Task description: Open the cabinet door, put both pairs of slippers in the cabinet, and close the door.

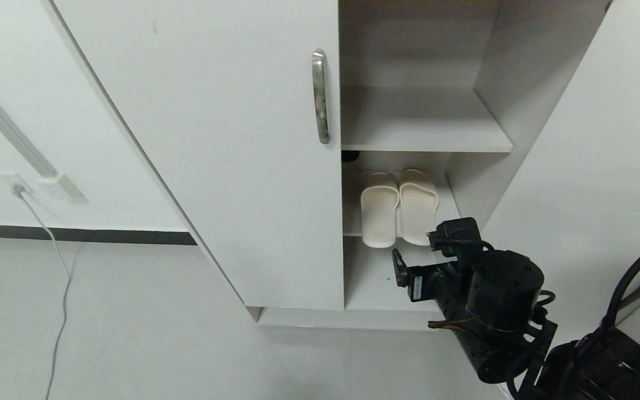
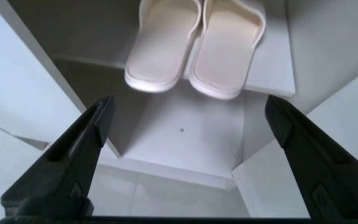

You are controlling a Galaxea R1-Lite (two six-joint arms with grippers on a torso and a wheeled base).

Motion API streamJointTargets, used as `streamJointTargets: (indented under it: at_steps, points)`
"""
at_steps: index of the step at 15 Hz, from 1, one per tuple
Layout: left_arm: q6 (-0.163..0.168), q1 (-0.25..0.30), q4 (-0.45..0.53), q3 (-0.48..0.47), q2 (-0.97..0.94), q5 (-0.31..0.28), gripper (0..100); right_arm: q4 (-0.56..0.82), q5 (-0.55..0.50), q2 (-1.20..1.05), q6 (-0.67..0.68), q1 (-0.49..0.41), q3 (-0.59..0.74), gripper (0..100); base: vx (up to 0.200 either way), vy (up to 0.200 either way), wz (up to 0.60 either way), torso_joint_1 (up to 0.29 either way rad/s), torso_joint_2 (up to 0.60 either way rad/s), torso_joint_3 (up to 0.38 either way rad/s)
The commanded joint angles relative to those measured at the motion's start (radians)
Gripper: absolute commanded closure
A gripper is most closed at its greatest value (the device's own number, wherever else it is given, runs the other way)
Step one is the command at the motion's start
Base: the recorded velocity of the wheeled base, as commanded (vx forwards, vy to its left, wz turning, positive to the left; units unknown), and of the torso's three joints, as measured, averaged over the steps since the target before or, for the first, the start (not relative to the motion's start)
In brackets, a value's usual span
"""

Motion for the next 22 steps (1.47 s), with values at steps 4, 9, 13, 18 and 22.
streamJointTargets:
  at_steps: [4,9,13,18,22]
  points:
    - [-0.001,0.0,-0.001,0.0,0.001,-0.002,100,-0.001,-0.002,0.006,-0.001,0.0,0.003,0,0.0,0.0,0.0,0.0,0.0,0.0]
    - [-0.001,0.0,-0.001,0.0,0.001,-0.002,100,-0.001,0.0,0.009,-0.002,0.002,0.016,0,0.0,0.0,0.0,0.0,0.0,0.063]
    - [-0.001,0.0,-0.001,0.0,0.001,-0.002,100,-0.001,0.0,0.012,-0.002,0.002,0.016,0,0.0,0.0,0.0,0.007,0.0,0.196]
    - [-0.001,0.0,-0.001,0.0,0.001,-0.003,100,-0.002,0.0,0.024,0.001,0.005,0.016,0,0.0,0.0,0.0,0.003,0.0,0.049]
    - [-0.005,0.0,-0.001,0.0,0.001,-0.002,100,-0.002,0.0,0.032,0.001,0.005,0.014,0,0.0,0.0,0.0,0.0,0.0,0.0]
